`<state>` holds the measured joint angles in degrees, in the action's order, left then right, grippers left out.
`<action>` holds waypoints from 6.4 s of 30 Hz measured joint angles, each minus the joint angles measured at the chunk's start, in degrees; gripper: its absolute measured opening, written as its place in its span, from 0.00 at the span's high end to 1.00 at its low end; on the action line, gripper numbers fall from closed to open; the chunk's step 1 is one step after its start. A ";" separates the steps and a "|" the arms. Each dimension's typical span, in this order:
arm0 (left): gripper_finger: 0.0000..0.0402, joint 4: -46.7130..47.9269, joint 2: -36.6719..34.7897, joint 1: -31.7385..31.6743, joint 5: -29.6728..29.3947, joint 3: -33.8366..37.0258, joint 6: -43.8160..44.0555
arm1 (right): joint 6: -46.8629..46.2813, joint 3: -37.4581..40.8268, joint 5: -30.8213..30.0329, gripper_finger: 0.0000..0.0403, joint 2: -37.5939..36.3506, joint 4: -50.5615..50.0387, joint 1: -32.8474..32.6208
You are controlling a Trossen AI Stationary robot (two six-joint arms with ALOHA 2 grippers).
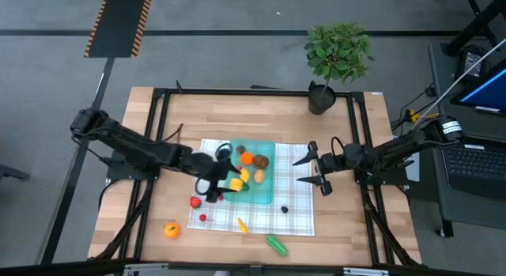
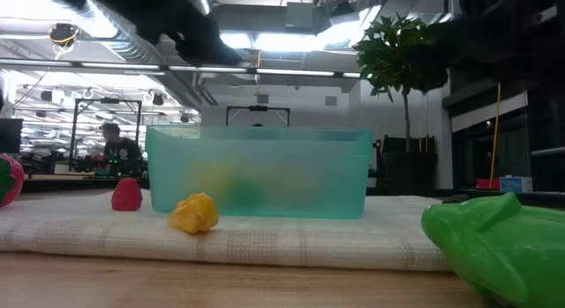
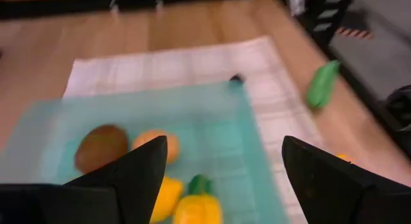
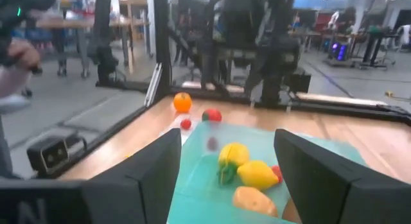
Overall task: Pick and placing Produce into tupperware
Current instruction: Put the blackberry into the blue bin
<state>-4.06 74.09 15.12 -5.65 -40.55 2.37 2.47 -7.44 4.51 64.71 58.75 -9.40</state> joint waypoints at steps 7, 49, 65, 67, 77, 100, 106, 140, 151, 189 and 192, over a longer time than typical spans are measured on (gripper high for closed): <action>0.26 -12.33 -7.81 4.10 -1.19 11.29 0.92 | 1.69 -6.07 -1.51 0.38 0.02 -13.40 -2.21; 0.26 -16.02 -20.12 9.81 -4.32 20.56 2.12 | -13.83 -37.03 -7.98 0.38 8.33 -81.09 -14.23; 0.26 -16.04 -20.12 9.81 -4.30 20.56 2.08 | -20.43 -36.98 -8.52 0.38 23.15 -70.53 -18.04; 0.26 -16.04 -20.12 9.81 -4.30 20.56 2.08 | -20.27 -36.98 -8.52 0.38 24.64 -68.50 -18.10; 0.26 -16.04 -20.12 9.81 -4.30 20.56 2.05 | -20.36 -36.98 -8.52 0.38 30.17 -63.66 -18.26; 0.26 -16.00 -20.12 9.81 -4.28 20.56 2.01 | -21.96 -36.98 -8.52 0.52 33.90 -58.88 -19.35; 0.26 -15.97 -20.11 9.81 -4.28 20.56 2.01 | -23.34 -36.98 -8.51 0.60 33.92 -58.83 -19.34; 0.26 -15.97 -20.12 9.81 -4.29 20.56 2.01 | -23.44 -36.96 -8.50 0.77 29.75 -58.63 -19.20; 0.26 -15.97 -20.12 9.81 -4.28 20.56 2.01 | -18.58 -36.64 -15.62 0.77 19.35 -64.21 -19.22; 0.26 -15.95 -20.10 9.77 -4.28 20.58 1.99 | -2.11 -14.78 -18.01 0.77 6.82 -14.36 -12.24; 0.26 -15.95 -20.10 9.76 -4.29 20.58 1.97 | -2.15 -15.61 -17.94 0.77 8.85 -12.80 -10.58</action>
<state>-20.01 54.00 24.88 -9.94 -19.97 4.34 0.32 -23.05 -13.43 73.56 45.95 -19.98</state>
